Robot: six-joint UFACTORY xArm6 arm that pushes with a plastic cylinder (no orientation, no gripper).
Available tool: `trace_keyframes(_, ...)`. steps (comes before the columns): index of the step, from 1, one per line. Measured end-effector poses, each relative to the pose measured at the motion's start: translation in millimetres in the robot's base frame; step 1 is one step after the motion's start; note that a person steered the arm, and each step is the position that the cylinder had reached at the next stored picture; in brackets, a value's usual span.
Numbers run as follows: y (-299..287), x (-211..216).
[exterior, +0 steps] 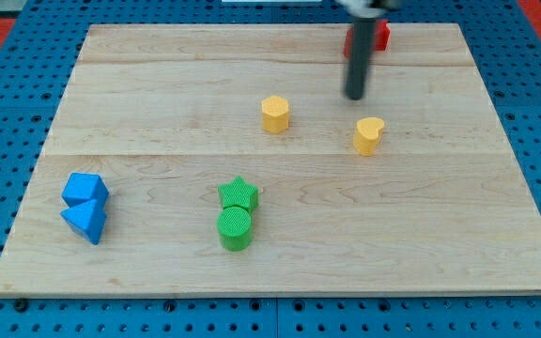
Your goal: Slide the yellow heart to the yellow hexagon
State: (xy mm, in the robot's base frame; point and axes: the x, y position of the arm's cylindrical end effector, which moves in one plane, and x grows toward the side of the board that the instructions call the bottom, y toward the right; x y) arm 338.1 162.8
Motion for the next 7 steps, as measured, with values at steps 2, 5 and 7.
trace_keyframes(2,46.2,77.3)
trace_keyframes(5,-10.1,139.4)
trace_keyframes(7,-71.2,84.5)
